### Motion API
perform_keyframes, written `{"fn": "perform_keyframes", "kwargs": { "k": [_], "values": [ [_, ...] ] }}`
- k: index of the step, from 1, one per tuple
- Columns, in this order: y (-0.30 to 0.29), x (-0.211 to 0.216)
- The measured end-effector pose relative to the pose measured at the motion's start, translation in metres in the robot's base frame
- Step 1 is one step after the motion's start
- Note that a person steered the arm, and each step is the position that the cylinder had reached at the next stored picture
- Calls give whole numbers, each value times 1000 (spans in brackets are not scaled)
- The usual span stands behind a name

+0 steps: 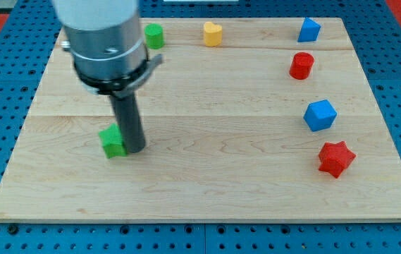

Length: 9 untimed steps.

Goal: Move the green star to the top side

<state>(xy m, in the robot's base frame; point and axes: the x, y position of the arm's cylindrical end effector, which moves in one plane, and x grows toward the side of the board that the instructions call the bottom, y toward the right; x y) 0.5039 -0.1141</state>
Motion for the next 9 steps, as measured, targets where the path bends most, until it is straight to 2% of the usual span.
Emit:
{"fn": "perform_keyframes", "kwargs": {
  "k": [2,3,5,7,8,9],
  "values": [
    [32,44],
    [21,56],
    [-18,14],
    [-36,49],
    [-61,19],
    [-60,4]
  ]
}}
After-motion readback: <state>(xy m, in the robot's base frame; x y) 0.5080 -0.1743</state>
